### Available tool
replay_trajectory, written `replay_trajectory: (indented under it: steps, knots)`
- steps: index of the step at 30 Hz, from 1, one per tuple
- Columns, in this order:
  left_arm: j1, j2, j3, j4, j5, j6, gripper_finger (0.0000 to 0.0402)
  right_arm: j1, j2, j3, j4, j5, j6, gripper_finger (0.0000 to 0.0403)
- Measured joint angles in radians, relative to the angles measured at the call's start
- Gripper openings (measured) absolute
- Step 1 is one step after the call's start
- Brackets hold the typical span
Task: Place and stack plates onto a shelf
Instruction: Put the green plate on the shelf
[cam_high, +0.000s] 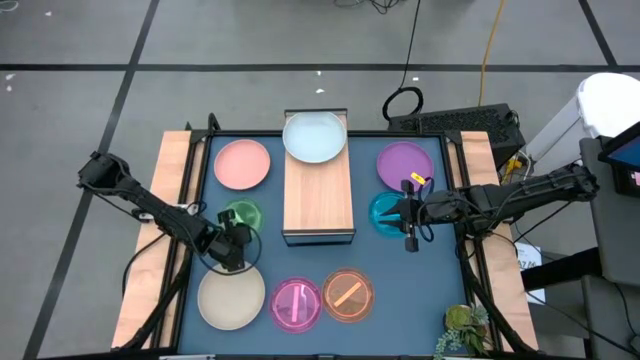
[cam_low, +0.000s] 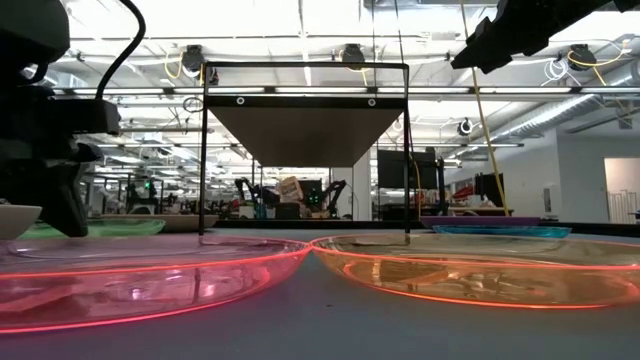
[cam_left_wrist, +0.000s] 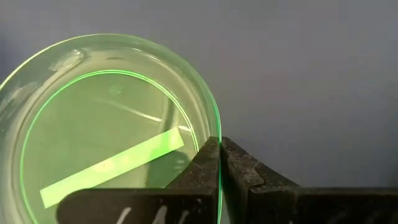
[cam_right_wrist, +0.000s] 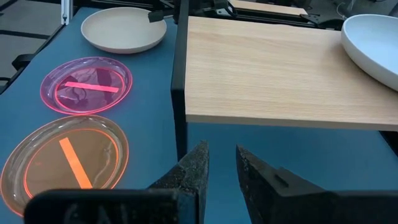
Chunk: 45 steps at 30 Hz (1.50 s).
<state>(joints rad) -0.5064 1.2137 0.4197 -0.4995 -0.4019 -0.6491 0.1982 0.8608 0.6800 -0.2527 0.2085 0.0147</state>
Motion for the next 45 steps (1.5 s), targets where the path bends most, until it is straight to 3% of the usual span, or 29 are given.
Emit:
replay_trajectory:
  steps: [9, 45]
  knots:
    - [0.0, -0.003, 0.071, -0.039, 0.008, 0.04, 0.0005, 0.0, 0.0, 0.0, 0.0, 0.0, 0.0, 0.0066]
    - [0.0, -0.004, 0.508, -0.545, -0.014, 0.077, 0.0003, 0.0, 0.0, 0.001, -0.003, -0.001, 0.0, 0.0066]
